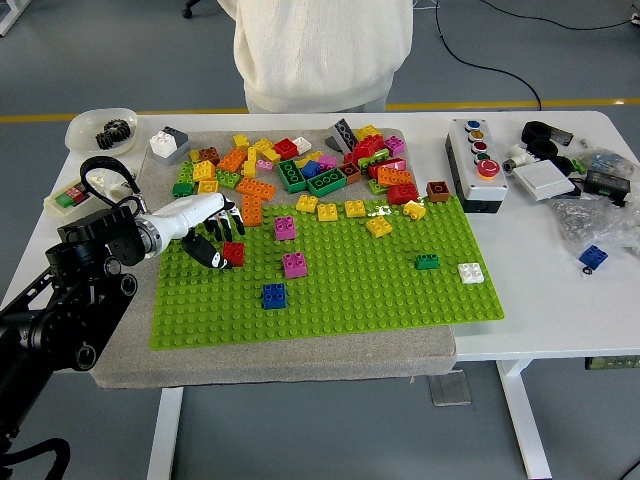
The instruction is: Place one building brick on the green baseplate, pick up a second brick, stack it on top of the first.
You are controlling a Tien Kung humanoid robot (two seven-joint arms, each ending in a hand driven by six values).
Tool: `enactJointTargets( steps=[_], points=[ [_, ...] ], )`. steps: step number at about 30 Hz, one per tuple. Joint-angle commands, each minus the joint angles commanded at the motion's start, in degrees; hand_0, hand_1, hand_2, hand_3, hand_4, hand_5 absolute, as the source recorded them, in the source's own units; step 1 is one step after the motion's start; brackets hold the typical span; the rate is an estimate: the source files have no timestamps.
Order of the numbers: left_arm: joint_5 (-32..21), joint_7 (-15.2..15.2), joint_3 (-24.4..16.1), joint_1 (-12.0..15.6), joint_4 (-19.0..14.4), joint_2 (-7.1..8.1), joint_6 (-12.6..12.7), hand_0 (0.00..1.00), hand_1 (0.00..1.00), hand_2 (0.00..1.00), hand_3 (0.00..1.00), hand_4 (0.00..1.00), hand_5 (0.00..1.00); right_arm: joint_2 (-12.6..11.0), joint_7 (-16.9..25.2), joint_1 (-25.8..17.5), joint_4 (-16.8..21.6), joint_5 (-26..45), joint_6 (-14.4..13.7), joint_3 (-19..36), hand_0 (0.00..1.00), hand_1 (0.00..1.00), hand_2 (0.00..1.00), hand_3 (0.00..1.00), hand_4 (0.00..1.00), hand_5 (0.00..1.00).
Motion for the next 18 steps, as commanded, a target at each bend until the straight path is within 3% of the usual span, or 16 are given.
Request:
enactJointTargets(
  steps=[12, 13, 18],
  points=[
    [0.00, -1.13, 0.22, -0.06, -0.43, 0.14, 0.35, 0.537, 0.489, 0.495, 0.551, 0.937, 0.002, 0.01, 0.01, 0.02, 0.00, 0.21, 0.05, -0.01, 0.742, 0.645, 0.715, 0.609, 0.830, 0.403],
    [0.00, -1.50, 0.31, -0.07, -0.34, 0.17, 0.54, 0.536, 0.449, 0.458, 0.512, 0.929, 0.002, 0.02, 0.03, 0.04, 0.00, 0.25, 0.06, -0.05, 0.742, 0.645, 0.715, 0.607, 0.830, 0.404],
    [0.00, -2.65, 1.10, -0.18, -0.04, 0.46, 1.11, 0.536, 0.449, 0.458, 0.512, 0.929, 0.002, 0.05, 0.09, 0.06, 0.00, 0.20, 0.13, -0.04, 0.742, 0.645, 0.715, 0.607, 0.830, 0.404]
  ],
)
